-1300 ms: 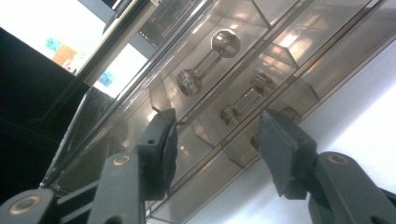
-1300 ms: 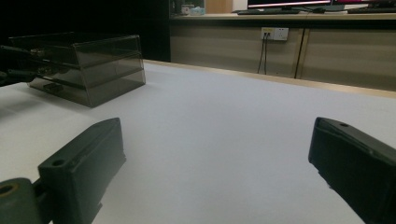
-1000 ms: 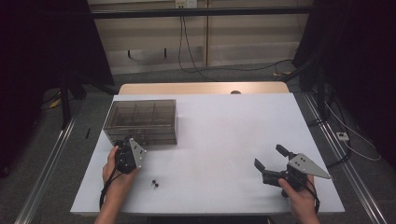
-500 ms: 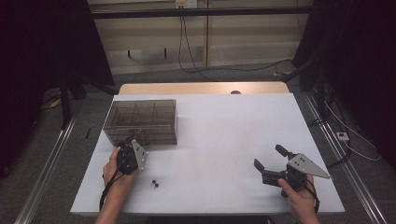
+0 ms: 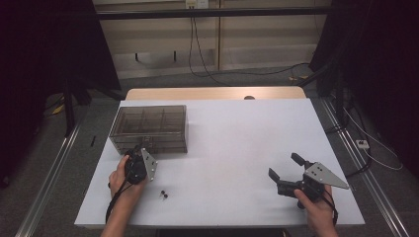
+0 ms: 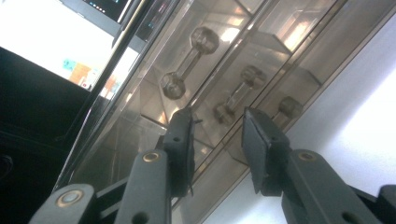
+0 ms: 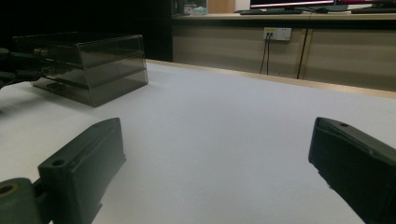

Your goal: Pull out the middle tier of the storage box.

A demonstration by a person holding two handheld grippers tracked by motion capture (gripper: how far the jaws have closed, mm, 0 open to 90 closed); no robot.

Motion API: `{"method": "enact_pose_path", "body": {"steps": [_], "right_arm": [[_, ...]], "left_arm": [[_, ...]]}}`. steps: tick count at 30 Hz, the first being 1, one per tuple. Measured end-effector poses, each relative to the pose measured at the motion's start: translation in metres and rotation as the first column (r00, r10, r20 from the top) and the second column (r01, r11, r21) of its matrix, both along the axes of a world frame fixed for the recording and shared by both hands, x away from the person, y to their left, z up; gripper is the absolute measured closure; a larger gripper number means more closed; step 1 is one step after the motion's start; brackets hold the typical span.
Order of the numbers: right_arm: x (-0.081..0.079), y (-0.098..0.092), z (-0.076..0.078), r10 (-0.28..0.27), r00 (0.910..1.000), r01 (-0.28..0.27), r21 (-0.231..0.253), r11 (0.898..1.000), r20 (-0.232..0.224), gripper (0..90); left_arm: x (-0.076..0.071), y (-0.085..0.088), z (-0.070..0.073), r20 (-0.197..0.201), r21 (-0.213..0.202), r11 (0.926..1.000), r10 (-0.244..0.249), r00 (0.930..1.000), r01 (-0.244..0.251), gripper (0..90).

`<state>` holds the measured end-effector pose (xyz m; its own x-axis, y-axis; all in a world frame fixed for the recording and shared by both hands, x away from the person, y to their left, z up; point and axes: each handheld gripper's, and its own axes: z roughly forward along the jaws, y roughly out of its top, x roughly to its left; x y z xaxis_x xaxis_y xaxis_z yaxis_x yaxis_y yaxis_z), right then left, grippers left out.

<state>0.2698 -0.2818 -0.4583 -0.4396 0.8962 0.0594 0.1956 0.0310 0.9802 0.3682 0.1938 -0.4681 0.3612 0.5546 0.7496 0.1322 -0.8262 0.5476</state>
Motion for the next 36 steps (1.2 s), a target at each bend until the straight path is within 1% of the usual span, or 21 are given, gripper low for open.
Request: {"method": "enact_pose_path", "body": {"steps": [2, 3, 5, 7, 9, 10, 11, 12, 13, 14, 16, 21, 27, 29, 30, 33, 34, 36], "right_arm": [[0.0003, 0.0001, -0.0002, 0.001, 1.0, -0.001, 0.001, 1.0, -0.001, 3.0], [0.0004, 0.0, -0.0001, 0.002, 1.0, -0.002, 0.0, 1.0, -0.001, 3.0], [0.0004, 0.0, -0.0001, 0.003, 1.0, -0.003, -0.002, 1.0, 0.002, 3.0], [0.0003, 0.0, 0.0, 0.005, 1.0, -0.005, -0.002, 1.0, 0.002, 3.0], [0.0004, -0.0001, 0.0, 0.004, 1.0, -0.004, -0.002, 1.0, 0.002, 3.0], [0.0005, -0.0002, 0.0, 0.004, 1.0, -0.004, -0.001, 1.0, 0.002, 3.0], [0.0005, -0.0002, 0.0001, 0.004, 1.0, -0.004, -0.002, 1.0, 0.002, 3.0], [0.0005, -0.0002, 0.0001, 0.004, 1.0, -0.004, 0.0, 1.0, 0.002, 3.0], [0.0005, 0.0002, 0.0002, 0.004, 1.0, -0.004, 0.005, 1.0, 0.001, 3.0], [0.0006, 0.0, 0.0001, 0.005, 1.0, -0.005, 0.0, 1.0, 0.001, 3.0], [0.0009, 0.0, -0.0001, 0.007, 1.0, -0.007, 0.0, 1.0, 0.0, 3.0], [0.0012, 0.0006, -0.0002, 0.006, 1.0, -0.006, 0.005, 1.0, -0.003, 3.0], [0.0011, 0.0015, 0.0002, 0.006, 1.0, -0.006, 0.004, 1.0, -0.001, 2.9], [0.0015, 0.0014, 0.0001, 0.006, 1.0, -0.006, 0.003, 1.0, -0.001, 2.9], [0.0017, 0.0014, 0.0, 0.006, 1.0, -0.006, 0.003, 1.0, -0.002, 3.0], [0.0017, 0.0013, 0.0001, 0.007, 1.0, -0.007, 0.002, 1.0, -0.001, 3.0], [0.0016, 0.0014, 0.0001, 0.007, 1.0, -0.007, 0.002, 1.0, -0.001, 3.0], [0.0014, 0.0014, 0.0003, 0.007, 1.0, -0.007, 0.002, 1.0, 0.0, 3.0]], "left_arm": [[0.0004, 0.0005, -0.0009, 0.002, -0.005, 1.0, 0.006, 1.0, -0.006, 64.8], [0.0003, 0.0005, -0.0005, 0.006, 0.002, 1.0, 0.006, 1.0, -0.006, 65.0], [0.0002, 0.0002, -0.0005, 0.008, 0.003, 1.0, 0.002, 1.0, -0.002, 65.6], [0.0007, -0.0001, -0.0015, 0.001, -0.001, 1.0, -0.002, 1.0, 0.002, 66.0], [0.0011, -0.0003, -0.0019, -0.005, 0.006, 1.0, -0.001, 1.0, 0.001, 66.0], [0.0012, -0.0006, -0.002, -0.001, 0.011, 0.9999, 0.0, 1.0, 0.0, 65.9], [0.0014, -0.0007, -0.0022, 0.002, 0.007, 1.0, 0.0, 1.0, 0.0, 65.9], [0.0017, -0.0008, -0.0025, -0.004, -0.001, 1.0, -0.002, 1.0, 0.002, 66.0], [0.002, -0.0008, -0.0024, -0.001, 0.005, 1.0, -0.001, 1.0, 0.001, 66.0], [0.0023, -0.0008, -0.0028, 0.001, 0.006, 1.0, -0.002, 1.0, 0.002, 66.0], [0.0027, -0.0009, -0.0031, -0.006, 0.015, 0.9999, -0.002, 1.0, 0.002, 67.1], [0.0037, -0.0012, -0.0032, 0.002, 0.021, 0.9997, -0.01, 0.9999, 0.01, 68.5], [0.0041, -0.0009, -0.0033, 0.009, 0.014, 0.9998, -0.011, 0.9999, 0.011, 69.5], [0.0043, -0.001, -0.0032, 0.013, 0.017, 0.9998, -0.013, 0.9998, 0.012, 69.7], [0.0041, -0.0011, -0.0029, 0.015, 0.029, 0.9995, -0.011, 0.9998, 0.01, 69.9], [0.0042, -0.0016, -0.0037, 0.017, 0.028, 0.9995, -0.016, 0.9997, 0.016, 70.6], [0.004, -0.0015, -0.0034, 0.017, 0.04, 0.9991, -0.015, 0.9997, 0.014, 71.1], [0.004, -0.0016, -0.0039, 0.013, 0.041, 0.999, -0.017, 0.9998, 0.016, 72.7]]}}
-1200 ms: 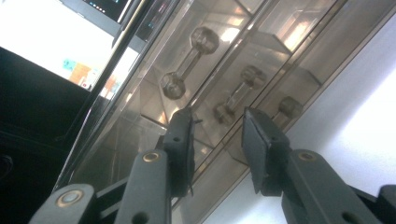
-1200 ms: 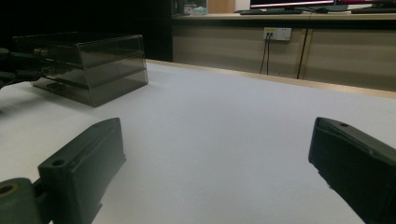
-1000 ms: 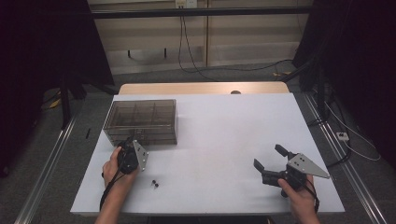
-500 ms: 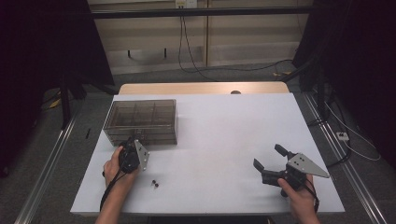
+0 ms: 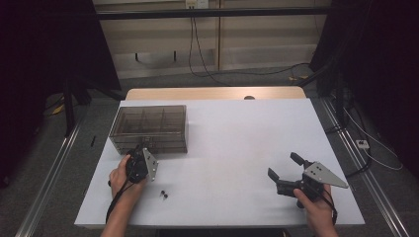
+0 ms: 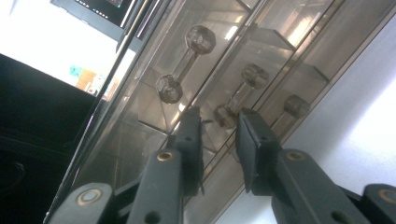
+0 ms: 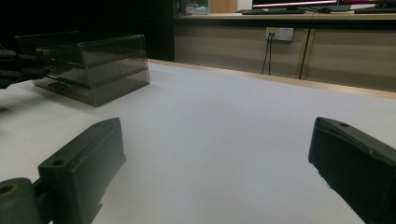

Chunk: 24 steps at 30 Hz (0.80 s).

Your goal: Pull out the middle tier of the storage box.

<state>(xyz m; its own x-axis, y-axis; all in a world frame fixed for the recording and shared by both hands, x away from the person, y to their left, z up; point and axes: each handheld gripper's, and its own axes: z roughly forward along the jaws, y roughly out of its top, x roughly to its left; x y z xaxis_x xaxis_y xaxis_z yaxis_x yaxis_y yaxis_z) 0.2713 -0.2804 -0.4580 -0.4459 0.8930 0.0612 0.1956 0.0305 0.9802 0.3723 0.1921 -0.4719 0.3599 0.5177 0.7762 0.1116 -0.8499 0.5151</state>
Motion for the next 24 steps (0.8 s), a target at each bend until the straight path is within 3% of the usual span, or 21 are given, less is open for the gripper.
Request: {"method": "enact_pose_path", "body": {"steps": [12, 24], "right_arm": [[0.0003, -0.0005, 0.0003, 0.003, 1.0, -0.003, 0.0, 1.0, 0.002, 3.0], [0.0003, -0.0001, 0.0004, 0.004, 1.0, -0.004, -0.002, 1.0, 0.003, 3.0]], "left_arm": [[0.0007, -0.001, -0.0012, -0.005, 0.031, 0.9994, -0.011, 0.9999, 0.011, 79.2], [0.0005, -0.001, -0.0002, -0.002, 0.061, 0.998, -0.014, 0.9999, 0.014, 79.4]]}}
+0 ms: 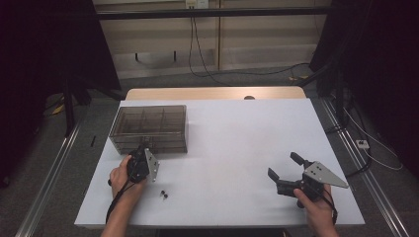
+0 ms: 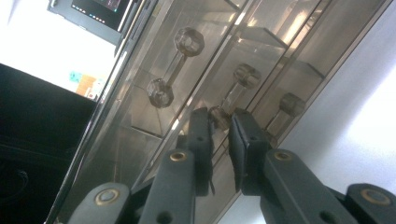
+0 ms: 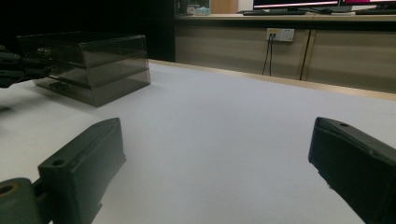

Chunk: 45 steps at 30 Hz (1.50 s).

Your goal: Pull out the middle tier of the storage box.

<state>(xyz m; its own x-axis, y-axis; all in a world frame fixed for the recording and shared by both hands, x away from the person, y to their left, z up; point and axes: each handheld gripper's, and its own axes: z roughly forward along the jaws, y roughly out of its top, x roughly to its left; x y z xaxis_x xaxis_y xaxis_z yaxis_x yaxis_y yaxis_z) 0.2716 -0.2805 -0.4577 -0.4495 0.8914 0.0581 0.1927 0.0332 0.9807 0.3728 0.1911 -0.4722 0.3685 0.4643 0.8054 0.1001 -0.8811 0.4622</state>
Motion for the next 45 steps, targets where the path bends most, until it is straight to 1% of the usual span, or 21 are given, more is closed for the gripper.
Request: {"method": "enact_pose_path", "body": {"steps": [1, 4, 6, 8, 11, 12, 14, 15, 17, 18, 19, 21, 25, 30, 33, 39, 40, 42, 45], "right_arm": [[0.0001, 0.0001, 0.0, 0.001, 1.0, -0.001, 0.0, 1.0, 0.0, 3.0], [0.0002, 0.0001, 0.0, 0.002, 1.0, -0.002, -0.001, 1.0, 0.001, 3.0], [0.0001, 0.0002, -0.0001, 0.002, 1.0, -0.002, -0.002, 1.0, 0.0, 3.0], [0.0001, 0.0004, -0.0001, 0.001, 1.0, -0.001, -0.003, 1.0, 0.0, 3.0], [0.0003, 0.0014, -0.0003, 0.004, 1.0, -0.004, -0.005, 1.0, -0.001, 3.0], [0.0004, 0.0016, -0.0002, 0.005, 1.0, -0.005, -0.006, 1.0, 0.0, 3.0], [0.0004, 0.0022, -0.0002, 0.005, 1.0, -0.005, -0.002, 1.0, -0.001, 3.0], [0.0005, 0.0024, -0.0002, 0.005, 1.0, -0.005, -0.002, 1.0, -0.002, 3.0], [0.0007, 0.0018, -0.0003, 0.006, 1.0, -0.006, -0.008, 1.0, -0.002, 3.0], [0.0008, 0.0016, -0.0003, 0.005, 1.0, -0.005, -0.007, 1.0, 0.0, 3.0], [0.0008, 0.0014, -0.0003, 0.004, 1.0, -0.004, -0.007, 1.0, -0.001, 3.0], [0.0006, 0.0013, -0.0003, 0.001, 1.0, -0.001, -0.007, 1.0, 0.0, 3.0], [0.0002, 0.0023, -0.0002, 0.003, 1.0, -0.003, -0.008, 1.0, 0.0, 3.0], [0.0004, 0.002, -0.0001, 0.002, 1.0, -0.002, -0.008, 1.0, 0.001, 3.0], [0.0008, 0.0015, -0.0003, 0.001, 1.0, -0.001, -0.01, 1.0, 0.002, 3.0], [0.0003, 0.0019, -0.0001, 0.003, 1.0, -0.003, -0.011, 1.0, 0.002, 3.0], [0.0003, 0.0017, -0.0002, 0.004, 1.0, -0.004, -0.011, 1.0, 0.001, 3.0], [0.0003, 0.0017, -0.0002, 0.006, 1.0, -0.006, -0.01, 1.0, 0.001, 3.0], [0.0001, 0.0014, -0.0001, 0.009, 1.0, -0.009, -0.012, 1.0, 0.003, 3.0]], "left_arm": [[-0.0004, -0.0003, 0.0006, 0.001, 0.016, 0.9999, 0.003, 1.0, -0.003, 79.5], [-0.0003, -0.0001, 0.0007, -0.002, 0.015, 0.9999, 0.003, 1.0, -0.003, 79.3], [-0.0003, -0.0021, -0.0008, 0.011, 0.021, 0.9998, -0.009, 0.9999, 0.009, 78.8], [-0.0002, -0.0029, -0.0003, 0.009, 0.03, 0.9995, -0.012, 0.9999, 0.012, 78.6], [0.0001, -0.0025, -0.0002, 0.01, 0.022, 0.9997, -0.008, 0.9999, 0.008, 78.7], [-0.0001, -0.0024, 0.0004, 0.008, 0.035, 0.9994, -0.004, 1.0, 0.004, 78.8], [0.0001, -0.0022, 0.001, 0.006, 0.034, 0.9994, 0.0, 1.0, 0.0, 79.1], [0.0004, -0.0023, -0.0001, 0.008, 0.015, 0.9999, -0.002, 1.0, 0.001, 79.4], [0.0008, -0.0023, 0.0003, 0.003, 0.01, 1.0, 0.0, 1.0, 0.0, 79.9], [0.0008, -0.0024, 0.0006, 0.002, 0.012, 0.9999, 0.0, 1.0, 0.0, 80.3], [0.0006, -0.0021, 0.0021, -0.005, 0.034, 0.9994, 0.005, 1.0, -0.005, 80.4], [0.0008, -0.0024, 0.0025, -0.01, 0.037, 0.9993, 0.002, 1.0, -0.002, 80.5], [0.0006, -0.0035, 0.0045, -0.01, 0.048, 0.9988, 0.011, 0.9999, -0.01, 80.7], [0.0006, -0.0039, 0.0047, -0.009, 0.055, 0.9984, 0.01, 0.9999, -0.01, 80.7], [0.0005, -0.0047, 0.0041, -0.008, 0.053, 0.9986, 0.004, 1.0, -0.004, 80.8], [0.0, -0.0043, 0.0054, -0.015, 0.064, 0.9979, 0.008, 0.9998, -0.007, 80.9], [0.0, -0.0043, 0.0049, -0.015, 0.056, 0.9984, 0.007, 0.9999, -0.006, 81.0], [-0.001, -0.004, 0.0054, -0.016, 0.061, 0.998, 0.017, 0.9997, -0.016, 81.0], [-0.0018, -0.0041, 0.0047, -0.018, 0.063, 0.9979, 0.013, 0.9997, -0.012, 81.0]]}}
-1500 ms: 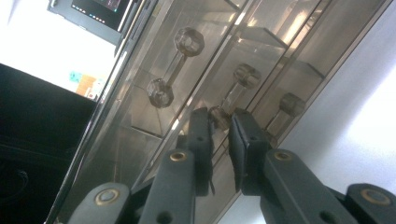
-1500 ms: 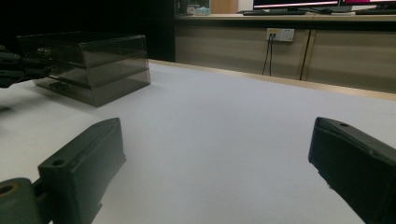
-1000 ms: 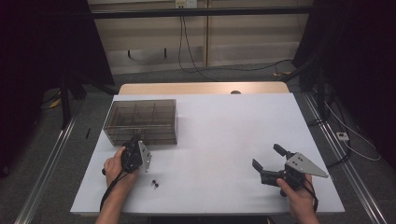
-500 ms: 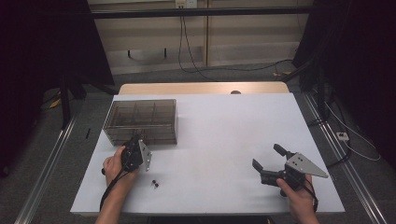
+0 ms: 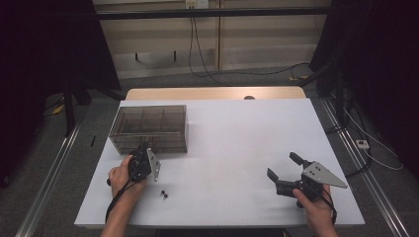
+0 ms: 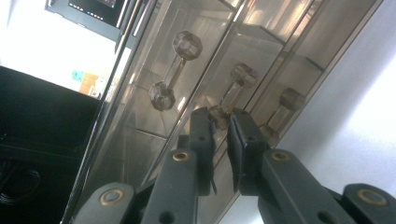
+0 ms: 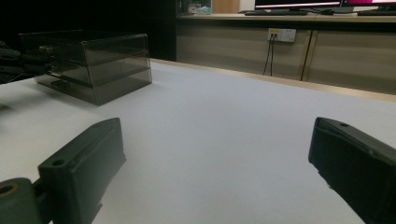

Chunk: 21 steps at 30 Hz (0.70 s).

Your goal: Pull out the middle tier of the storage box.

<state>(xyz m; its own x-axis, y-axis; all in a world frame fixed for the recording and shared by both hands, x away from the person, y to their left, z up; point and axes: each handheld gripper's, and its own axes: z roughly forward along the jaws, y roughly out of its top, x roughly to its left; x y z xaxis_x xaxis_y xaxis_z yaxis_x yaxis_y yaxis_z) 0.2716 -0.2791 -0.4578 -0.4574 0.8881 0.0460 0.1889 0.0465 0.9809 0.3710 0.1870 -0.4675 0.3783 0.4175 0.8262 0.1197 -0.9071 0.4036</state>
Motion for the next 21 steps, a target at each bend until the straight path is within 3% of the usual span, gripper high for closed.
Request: {"method": "enact_pose_path", "body": {"steps": [3, 6, 21], "right_arm": [[0.0, 0.0, 0.0, -0.003, 1.0, 0.003, 0.003, 1.0, -0.003, 3.0], [0.0, 0.0, 0.0, -0.002, 1.0, 0.002, -0.001, 1.0, -0.001, 3.0], [0.0, 0.0, 0.0, -0.004, 1.0, 0.004, 0.001, 1.0, -0.002, 3.0]], "left_arm": [[-0.001, -0.001, -0.001, 0.001, 0.016, 0.9999, 0.004, 1.0, -0.004, 80.9], [-0.002, -0.001, -0.001, 0.001, 0.002, 1.0, 0.0, 1.0, 0.0, 81.0], [-0.01, -0.001, -0.001, 0.0, 0.008, 0.9999, 0.007, 1.0, -0.007, 81.2]]}}
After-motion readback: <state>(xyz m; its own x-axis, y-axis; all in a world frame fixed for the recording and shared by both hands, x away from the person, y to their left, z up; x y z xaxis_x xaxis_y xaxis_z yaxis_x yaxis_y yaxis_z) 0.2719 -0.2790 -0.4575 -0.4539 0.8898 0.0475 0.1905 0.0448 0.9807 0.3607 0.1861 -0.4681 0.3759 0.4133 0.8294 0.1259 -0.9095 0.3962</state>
